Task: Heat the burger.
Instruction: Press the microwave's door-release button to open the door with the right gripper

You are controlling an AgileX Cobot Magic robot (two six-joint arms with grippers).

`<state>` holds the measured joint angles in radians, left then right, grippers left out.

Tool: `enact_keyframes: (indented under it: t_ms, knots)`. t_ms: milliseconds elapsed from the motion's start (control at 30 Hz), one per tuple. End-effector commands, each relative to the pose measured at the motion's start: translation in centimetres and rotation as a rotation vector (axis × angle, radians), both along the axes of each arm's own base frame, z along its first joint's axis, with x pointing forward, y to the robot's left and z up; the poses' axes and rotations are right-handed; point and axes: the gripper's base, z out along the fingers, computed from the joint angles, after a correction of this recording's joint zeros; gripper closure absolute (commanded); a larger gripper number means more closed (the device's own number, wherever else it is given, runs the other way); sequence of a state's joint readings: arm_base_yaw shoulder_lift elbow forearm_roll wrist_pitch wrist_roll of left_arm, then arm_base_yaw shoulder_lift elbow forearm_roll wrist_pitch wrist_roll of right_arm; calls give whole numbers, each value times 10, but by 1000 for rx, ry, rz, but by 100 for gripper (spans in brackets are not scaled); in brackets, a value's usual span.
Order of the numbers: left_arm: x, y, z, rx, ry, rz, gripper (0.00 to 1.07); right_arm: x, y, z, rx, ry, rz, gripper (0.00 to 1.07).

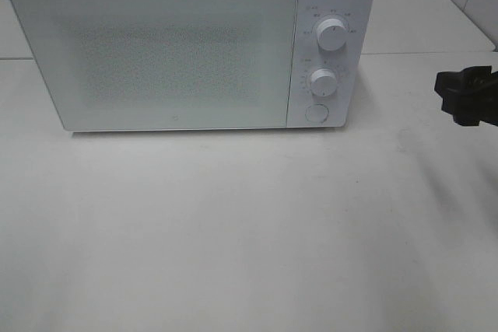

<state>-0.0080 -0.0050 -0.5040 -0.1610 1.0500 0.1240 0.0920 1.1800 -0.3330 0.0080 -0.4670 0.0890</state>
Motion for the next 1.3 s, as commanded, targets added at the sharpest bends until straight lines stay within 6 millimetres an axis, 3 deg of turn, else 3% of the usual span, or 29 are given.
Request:
enact_keyframes:
  t_ms: [33, 367, 633, 1300]
  knots:
    - [-2, 0, 0, -5, -28, 2, 6, 3, -1, -3, -19, -67, 3, 32]
    - [-2, 0, 0, -5, -28, 2, 6, 10, 3, -24, -27, -86, -25, 32]
    - [-2, 0, 0, -5, -28, 2, 6, 13, 45, -41, -55, -133, 10, 32]
    - [-2, 0, 0, -5, -28, 2, 6, 13, 115, -70, -26, -89, 6, 32]
